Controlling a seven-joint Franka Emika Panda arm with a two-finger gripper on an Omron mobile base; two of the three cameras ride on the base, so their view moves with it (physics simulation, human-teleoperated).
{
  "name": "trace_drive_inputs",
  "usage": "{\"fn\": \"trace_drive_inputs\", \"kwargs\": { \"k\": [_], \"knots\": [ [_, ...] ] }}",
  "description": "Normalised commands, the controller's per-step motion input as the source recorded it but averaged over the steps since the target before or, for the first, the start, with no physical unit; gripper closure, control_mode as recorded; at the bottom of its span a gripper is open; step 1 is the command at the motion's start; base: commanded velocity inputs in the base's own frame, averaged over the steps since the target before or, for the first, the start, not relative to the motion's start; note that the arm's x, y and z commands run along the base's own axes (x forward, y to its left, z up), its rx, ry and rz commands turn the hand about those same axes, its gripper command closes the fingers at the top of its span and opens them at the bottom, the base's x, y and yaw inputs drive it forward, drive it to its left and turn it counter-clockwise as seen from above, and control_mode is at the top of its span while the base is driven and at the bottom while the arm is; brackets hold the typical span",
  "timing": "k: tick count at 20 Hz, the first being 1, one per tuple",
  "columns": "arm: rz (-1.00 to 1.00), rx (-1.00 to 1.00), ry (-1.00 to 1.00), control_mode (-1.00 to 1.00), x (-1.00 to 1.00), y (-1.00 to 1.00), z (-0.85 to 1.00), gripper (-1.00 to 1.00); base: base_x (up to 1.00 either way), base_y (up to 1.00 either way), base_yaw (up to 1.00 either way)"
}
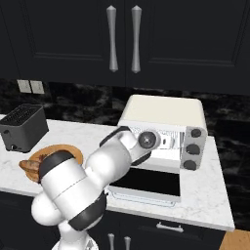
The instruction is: Pick up the kebab skewer and baguette bread, and place them inside the toaster oven. Close the toaster oven door and start by setting the timer.
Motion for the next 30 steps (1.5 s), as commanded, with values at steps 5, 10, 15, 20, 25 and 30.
{"fn": "trace_drive_inputs", "kwargs": {
  "k": [5,10,15,20,25,30],
  "knots": [
    [0.0,0.03,0.28,-1.0,-0.95,-0.29,-0.9,-1.0,0.0,0.0,0.0],
    [0.0,0.04,0.22,-1.0,-0.9,-0.4,-0.88,-1.0,0.0,0.0,0.0],
    [0.0,0.01,0.17,-1.0,-0.85,-0.27,-0.79,-1.0,0.0,0.0,0.0],
    [0.0,0.0,0.1,-1.0,-0.89,-0.15,-0.71,-1.0,0.0,0.0,0.0],
    [0.0,0.0,0.05,-1.0,-0.65,0.0,-0.36,-1.0,0.0,0.0,0.0],
    [0.0,0.0,0.04,-1.0,-0.34,0.0,-0.02,-1.0,0.0,0.0,0.0]
  ]
}}
